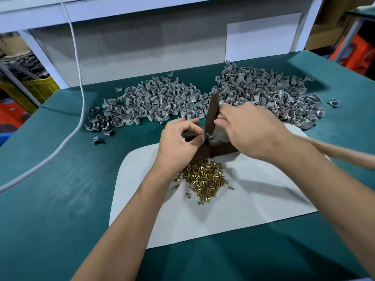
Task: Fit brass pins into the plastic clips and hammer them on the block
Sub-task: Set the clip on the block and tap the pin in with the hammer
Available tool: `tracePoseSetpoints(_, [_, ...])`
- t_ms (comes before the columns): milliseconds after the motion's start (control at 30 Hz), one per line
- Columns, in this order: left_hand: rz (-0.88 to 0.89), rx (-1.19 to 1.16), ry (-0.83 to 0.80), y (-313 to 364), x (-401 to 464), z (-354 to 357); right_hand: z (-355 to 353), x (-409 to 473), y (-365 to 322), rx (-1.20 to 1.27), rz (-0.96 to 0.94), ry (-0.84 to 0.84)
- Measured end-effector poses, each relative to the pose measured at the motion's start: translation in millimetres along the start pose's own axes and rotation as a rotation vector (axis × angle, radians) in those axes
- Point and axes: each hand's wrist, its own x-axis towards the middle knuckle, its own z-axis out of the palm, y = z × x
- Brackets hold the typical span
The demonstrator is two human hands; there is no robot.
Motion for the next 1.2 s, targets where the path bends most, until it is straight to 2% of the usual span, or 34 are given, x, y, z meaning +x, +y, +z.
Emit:
tracePoseSetpoints(67, [-0.017, 0.008, 0.009, 0, 0, 0, -8, 4, 5, -0.015, -0.038, 0.080])
tracePoseSetpoints(133, [-0.021, 0.012, 0.022, 1, 0, 0, -7, 3, 5, 0.059, -0.013, 0.245])
tracePoseSetpoints(167, [-0.016, 0.015, 0.027, 2, -1, -1, -5, 2, 2, 0.081, 0.014, 0.258])
tracePoseSetpoints(300, [0.005, 0.023, 0.027, 6, -3, -2, 1, -1, -1, -0.026, 0.057, -0.020])
tracePoseSetpoints(367, [0.001, 0.014, 0.033, 6, -3, -2, -9, 4, 4, -0.057, 0.011, 0.027])
tracePoseSetpoints(467, [-0.001, 0.013, 0.038, 5, -2, -1, -11, 3, 0, 0.054, 0.017, 0.240])
tracePoseSetpoints(500, [0.001, 0.009, 0.035, 4, -1, -1, -7, 0, -5, 0.070, 0.026, 0.214])
tracePoseSetpoints(600, [0.007, 0.022, 0.022, 3, -2, -1, 1, -3, -9, 0.015, 0.067, -0.018])
tracePoseSetpoints(667, [0.006, 0.032, 0.033, 4, -2, -2, -9, 4, -3, -0.019, 0.046, -0.003])
tracePoseSetpoints(767, [-0.008, 0.035, 0.039, 3, -1, -2, -13, 6, 2, 0.028, 0.039, 0.236])
tracePoseSetpoints(800, [-0.008, 0.033, 0.040, 2, -1, -1, -9, 3, 0, 0.071, 0.040, 0.247])
tracePoseSetpoints(900, [-0.002, 0.036, 0.029, 1, -1, -1, 3, -2, -5, 0.014, 0.046, 0.008])
tracePoseSetpoints(933, [-0.002, 0.039, 0.027, 1, -1, -1, 0, 0, -2, -0.007, 0.057, -0.018])
tracePoseSetpoints(1000, [-0.008, 0.042, 0.028, 1, -1, -2, -9, 4, 4, -0.032, 0.034, 0.054])
tracePoseSetpoints(1067, [-0.013, 0.039, 0.021, 0, 0, -2, -9, 3, 5, 0.048, 0.023, 0.232])
tracePoseSetpoints(1100, [-0.014, 0.033, 0.019, -1, 1, -1, -6, 0, 2, 0.092, 0.021, 0.257])
tracePoseSetpoints(1200, [-0.003, 0.017, 0.002, -2, 1, -1, 7, -4, -9, -0.007, 0.032, 0.026])
